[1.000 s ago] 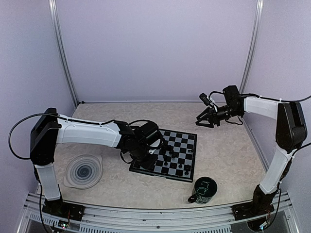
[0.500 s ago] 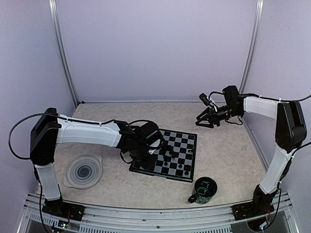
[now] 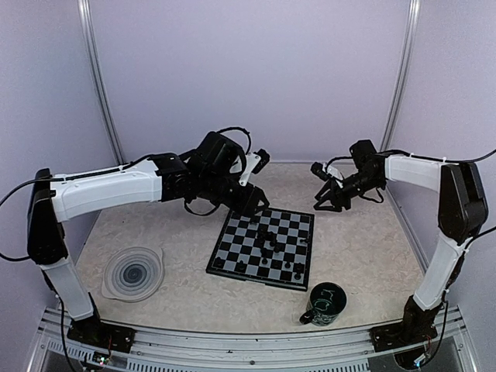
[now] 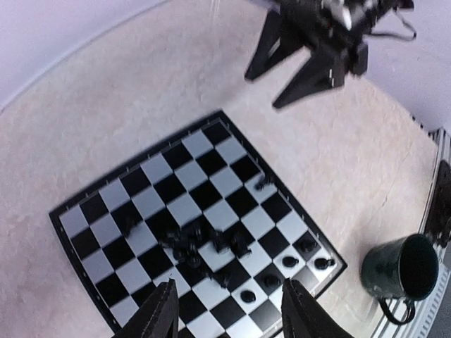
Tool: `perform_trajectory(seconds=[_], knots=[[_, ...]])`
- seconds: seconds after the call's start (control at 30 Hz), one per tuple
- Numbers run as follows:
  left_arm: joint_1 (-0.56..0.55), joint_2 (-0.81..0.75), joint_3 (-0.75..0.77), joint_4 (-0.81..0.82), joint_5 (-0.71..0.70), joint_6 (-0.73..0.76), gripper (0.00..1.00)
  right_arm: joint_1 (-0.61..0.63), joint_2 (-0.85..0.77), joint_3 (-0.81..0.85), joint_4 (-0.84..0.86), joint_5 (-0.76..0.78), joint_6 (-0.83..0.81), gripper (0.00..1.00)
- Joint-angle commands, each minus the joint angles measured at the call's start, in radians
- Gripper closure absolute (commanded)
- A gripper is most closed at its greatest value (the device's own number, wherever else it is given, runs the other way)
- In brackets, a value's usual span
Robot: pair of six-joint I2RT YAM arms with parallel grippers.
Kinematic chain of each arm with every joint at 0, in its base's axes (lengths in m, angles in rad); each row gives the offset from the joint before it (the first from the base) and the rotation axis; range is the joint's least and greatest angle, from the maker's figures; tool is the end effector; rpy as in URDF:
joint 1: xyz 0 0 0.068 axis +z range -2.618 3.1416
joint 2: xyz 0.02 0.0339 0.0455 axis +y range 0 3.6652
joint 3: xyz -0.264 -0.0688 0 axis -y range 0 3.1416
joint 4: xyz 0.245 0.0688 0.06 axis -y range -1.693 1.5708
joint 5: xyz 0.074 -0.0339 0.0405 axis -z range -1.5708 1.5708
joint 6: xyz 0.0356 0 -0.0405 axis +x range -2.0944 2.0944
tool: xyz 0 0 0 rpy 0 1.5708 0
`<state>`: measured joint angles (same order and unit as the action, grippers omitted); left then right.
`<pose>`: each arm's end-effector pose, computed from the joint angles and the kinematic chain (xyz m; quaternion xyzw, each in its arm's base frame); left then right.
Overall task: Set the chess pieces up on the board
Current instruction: Pick up the pawn from the chessboard.
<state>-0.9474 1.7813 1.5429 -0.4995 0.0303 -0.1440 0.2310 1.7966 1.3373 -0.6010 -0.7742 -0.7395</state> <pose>0.2376 -0.3323 0.2984 0.3632 0.8392 -0.2218 0.3385 0.3583 0.1098 0.2292 -0.5022 0.7481 0.2947 0.3182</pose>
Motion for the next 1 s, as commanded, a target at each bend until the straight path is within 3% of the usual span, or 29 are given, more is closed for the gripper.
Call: perform_trajectory(seconds=[0.0,0.1,0.3,0.53,0.97], knots=[[0.049,-0.032,-0.102,0.307,0.093,0.032,0.49,0.089,-0.002,-0.056,-0.027,0.184,-0.074,0.55],[0.063,-0.038,-0.187,0.449,0.132,0.033,0.49,0.146,0.008,-0.087,0.009,0.265,-0.043,0.51],[0.078,-0.115,-0.382,0.574,0.046,0.016,0.48,0.183,0.054,-0.078,-0.003,0.304,-0.028,0.50],[0.068,-0.117,-0.337,0.515,0.050,0.020,0.47,0.232,0.064,-0.123,0.017,0.403,-0.038,0.51],[0.086,-0.108,-0.333,0.507,0.050,0.020,0.46,0.268,0.087,-0.147,0.033,0.433,-0.052,0.59]])
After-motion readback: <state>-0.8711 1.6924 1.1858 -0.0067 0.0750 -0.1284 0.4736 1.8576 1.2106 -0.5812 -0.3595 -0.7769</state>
